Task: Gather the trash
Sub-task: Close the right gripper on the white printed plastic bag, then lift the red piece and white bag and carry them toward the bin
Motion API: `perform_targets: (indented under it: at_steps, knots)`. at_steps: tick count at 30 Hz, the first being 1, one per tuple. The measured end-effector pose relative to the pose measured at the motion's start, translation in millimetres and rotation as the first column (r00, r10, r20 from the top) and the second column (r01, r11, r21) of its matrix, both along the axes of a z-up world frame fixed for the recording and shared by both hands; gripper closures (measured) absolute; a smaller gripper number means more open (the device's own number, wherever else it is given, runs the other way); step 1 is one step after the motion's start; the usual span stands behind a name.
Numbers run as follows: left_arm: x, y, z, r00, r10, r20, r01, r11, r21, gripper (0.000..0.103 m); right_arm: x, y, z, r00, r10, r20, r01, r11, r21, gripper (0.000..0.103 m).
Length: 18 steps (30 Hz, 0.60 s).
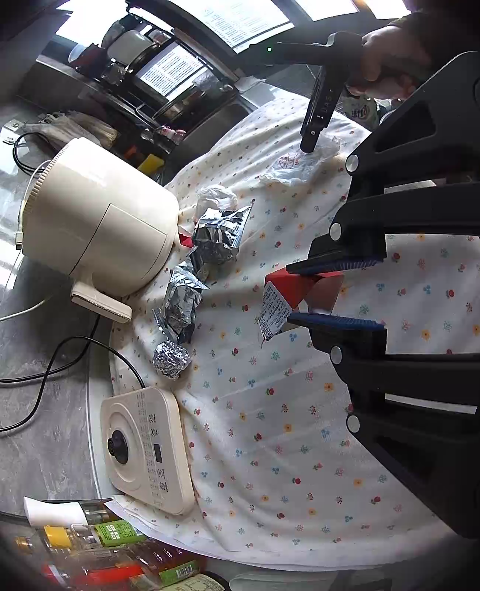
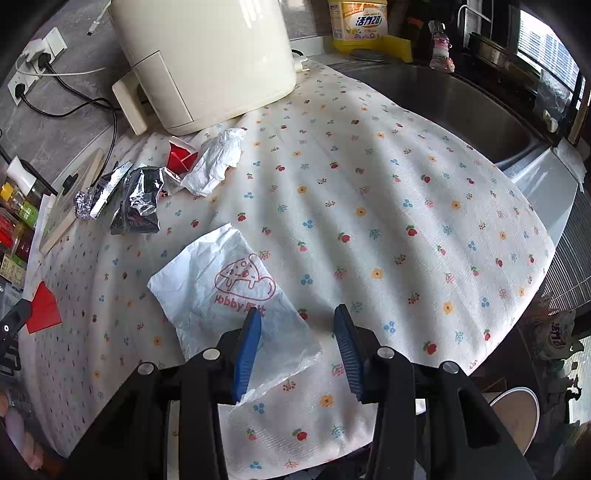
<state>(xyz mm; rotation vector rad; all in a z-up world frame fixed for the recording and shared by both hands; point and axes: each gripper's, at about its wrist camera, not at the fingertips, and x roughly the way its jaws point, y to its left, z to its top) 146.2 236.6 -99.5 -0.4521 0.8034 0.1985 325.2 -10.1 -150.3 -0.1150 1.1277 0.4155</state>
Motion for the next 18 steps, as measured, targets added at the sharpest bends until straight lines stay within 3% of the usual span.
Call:
perform_targets:
  at_steps: [2, 4, 10, 18]
  knots:
    - [1.8, -2.0, -0.5, 1.000, -0.006, -0.001, 0.006, 1.000, -0.002, 0.082, -3.3, 2.5, 0.0, 0.999, 0.027, -0.017, -0.027, 1.000, 0.002, 0.090]
    - [5.0, -7.0, 0.1, 1.000, -0.018, 0.002, 0.018, 1.000, -0.006, 0.082, -6.3, -1.1, 2.9, 0.999, 0.030, -0.032, -0.029, 0.999, 0.023, 0.097]
    - [20.9, -38.1, 3.6, 0.996, -0.086, 0.016, 0.086, 0.996, -0.011, 0.082, -19.7, -34.8, 31.1, 1.000, -0.009, 0.004, 0.008, 0.996, 0.092, 0.099]
    - [47.3, -104.6, 6.2, 0.974, -0.226, 0.029, 0.227, 0.974, -0.020, 0.082, -36.0, -121.1, 54.5, 0.988, -0.153, 0.037, 0.148, 0.983, 0.112, 0.100]
